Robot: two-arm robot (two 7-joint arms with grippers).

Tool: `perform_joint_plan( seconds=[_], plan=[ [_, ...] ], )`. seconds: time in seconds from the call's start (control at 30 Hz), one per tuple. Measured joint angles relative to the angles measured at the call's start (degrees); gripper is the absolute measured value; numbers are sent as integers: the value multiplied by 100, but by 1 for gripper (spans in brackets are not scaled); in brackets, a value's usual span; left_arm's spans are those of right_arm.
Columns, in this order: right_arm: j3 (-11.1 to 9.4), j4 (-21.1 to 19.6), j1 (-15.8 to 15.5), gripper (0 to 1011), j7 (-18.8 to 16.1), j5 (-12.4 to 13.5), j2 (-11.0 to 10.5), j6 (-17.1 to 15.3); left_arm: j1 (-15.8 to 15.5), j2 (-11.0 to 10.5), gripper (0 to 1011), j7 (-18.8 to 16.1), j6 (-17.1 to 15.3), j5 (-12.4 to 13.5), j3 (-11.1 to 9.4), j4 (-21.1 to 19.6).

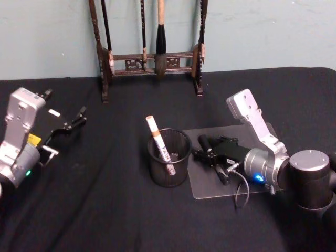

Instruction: Pick up the water-based marker from the table and place it into the pen holder.

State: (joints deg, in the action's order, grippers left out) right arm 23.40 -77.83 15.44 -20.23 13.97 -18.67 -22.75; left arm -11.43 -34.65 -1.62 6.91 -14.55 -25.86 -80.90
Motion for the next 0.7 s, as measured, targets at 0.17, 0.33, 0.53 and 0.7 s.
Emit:
perform_joint_plan(
  seconds=[0.17, 0.33, 0.53, 0.7],
  plan=[
    [0, 0, 0, 534, 0, 1, 0, -2, 0, 0, 1001, 0, 0, 0, 0, 0],
    [0, 0, 0, 360, 0, 1, 0, -4, 0, 0, 1001, 0, 0, 0, 0, 0],
    [0, 0, 0, 247, 0, 3, 0, -4, 0, 0, 1001, 0, 0, 0, 0, 0],
    [0, 0, 0, 246, 0, 4, 0, -4, 0, 0, 1001, 0, 0, 0, 0, 0]
  ],
)
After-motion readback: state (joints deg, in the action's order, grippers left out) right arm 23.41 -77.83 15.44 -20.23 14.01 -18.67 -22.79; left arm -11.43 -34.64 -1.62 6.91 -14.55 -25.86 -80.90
